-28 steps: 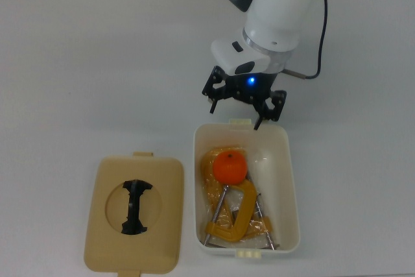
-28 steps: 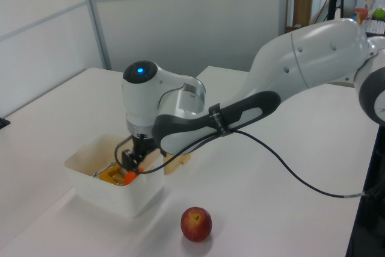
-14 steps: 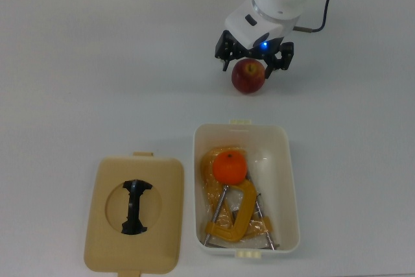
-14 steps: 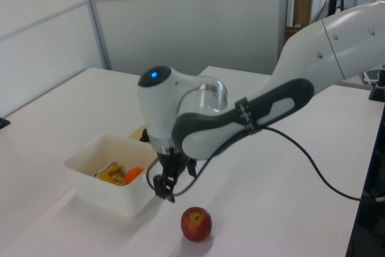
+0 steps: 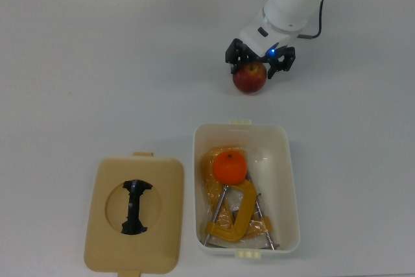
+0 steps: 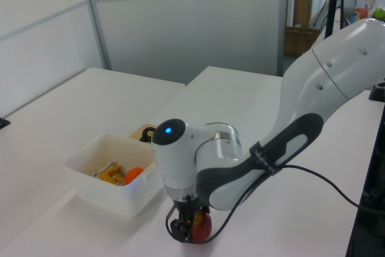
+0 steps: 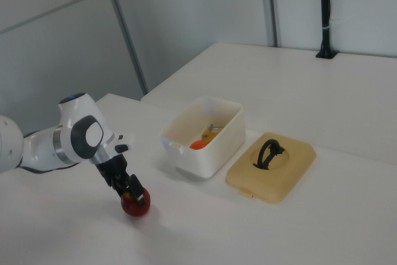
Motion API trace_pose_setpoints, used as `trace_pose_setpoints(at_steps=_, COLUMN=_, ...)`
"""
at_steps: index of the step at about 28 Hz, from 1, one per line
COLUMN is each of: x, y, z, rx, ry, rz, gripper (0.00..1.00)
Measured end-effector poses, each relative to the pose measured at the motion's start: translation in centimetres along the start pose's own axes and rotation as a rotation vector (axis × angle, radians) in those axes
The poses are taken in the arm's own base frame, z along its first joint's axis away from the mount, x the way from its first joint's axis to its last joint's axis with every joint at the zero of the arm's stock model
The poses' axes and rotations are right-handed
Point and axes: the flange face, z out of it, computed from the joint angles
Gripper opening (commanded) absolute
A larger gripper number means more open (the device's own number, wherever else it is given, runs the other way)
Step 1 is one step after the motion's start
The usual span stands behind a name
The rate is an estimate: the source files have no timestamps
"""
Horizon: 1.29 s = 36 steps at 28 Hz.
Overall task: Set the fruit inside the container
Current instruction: 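Close the gripper around the red apple, then lift the apple, carry it over the container, release it inside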
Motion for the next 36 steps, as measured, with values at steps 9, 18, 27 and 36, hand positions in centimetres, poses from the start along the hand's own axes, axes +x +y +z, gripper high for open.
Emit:
trace_pose_setpoints(at_steps=9, x=-0.2, y=-0.5, z=2.1, rx=-0.016, ry=0.01, rz=-0.014, gripper=0.0)
trace_pose_setpoints(at_steps=18, x=2.5, y=0.0, z=-1.3, rx=0.028, ry=0.108, rz=0.068, gripper=0.0)
trace_pose_setpoints(at_steps=27, x=8.5, y=5.4, z=-9.8, rx=0.077, ry=0.278, rz=0.2, gripper=0.0)
trace_pose_setpoints(at_steps=36, x=11.1, y=8.2, z=-12.9, rx=0.108, ry=0.349, rz=0.325, gripper=0.0)
